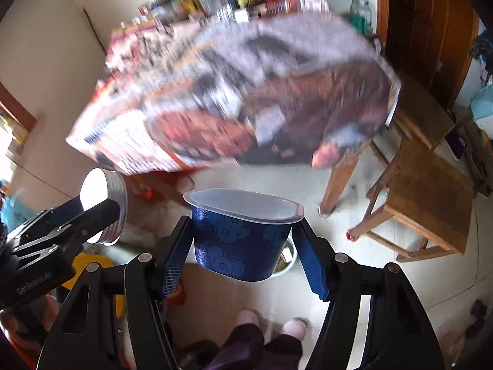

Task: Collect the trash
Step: 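Lift and carry the silver lid and blue cup with both tools toward the bucket, then open the right tool to drop the blue cup into the bucket while the left tool releases the silver lid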

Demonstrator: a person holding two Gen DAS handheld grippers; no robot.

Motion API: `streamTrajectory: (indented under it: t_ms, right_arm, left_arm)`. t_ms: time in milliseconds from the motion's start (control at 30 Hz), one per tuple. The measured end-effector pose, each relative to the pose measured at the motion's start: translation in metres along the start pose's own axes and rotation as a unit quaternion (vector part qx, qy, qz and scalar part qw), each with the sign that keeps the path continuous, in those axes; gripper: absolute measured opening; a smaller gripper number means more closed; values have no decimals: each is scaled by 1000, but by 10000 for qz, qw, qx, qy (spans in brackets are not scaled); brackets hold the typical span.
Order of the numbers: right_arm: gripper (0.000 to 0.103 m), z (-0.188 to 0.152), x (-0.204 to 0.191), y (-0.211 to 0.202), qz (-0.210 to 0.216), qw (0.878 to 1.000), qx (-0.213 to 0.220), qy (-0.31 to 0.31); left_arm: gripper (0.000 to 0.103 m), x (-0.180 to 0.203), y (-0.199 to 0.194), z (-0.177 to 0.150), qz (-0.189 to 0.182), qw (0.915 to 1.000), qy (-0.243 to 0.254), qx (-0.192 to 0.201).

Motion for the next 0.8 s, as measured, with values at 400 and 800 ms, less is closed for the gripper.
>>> streamTrajectory:
  t_ms: [400,800]
  right_arm:
    - [63,-38,49,149,303,9978,-590,38]
    - [64,-56,79,201,138,9938,-1093,145]
  left_arm:
    - [71,-30,162,-71,260,9943,-566,-866]
    - [71,-25,239,-95,296,9908,-493,-1224]
Point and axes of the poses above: each gripper's, at about its wrist camera, not at the fingertips, and y roughly the way its jaws point, x to its right, z to its top, the point moved 1 cm from there along y, roughly the way its jaws point, and after that the axes turned 11 degrees about z, right-handed, at the moved point
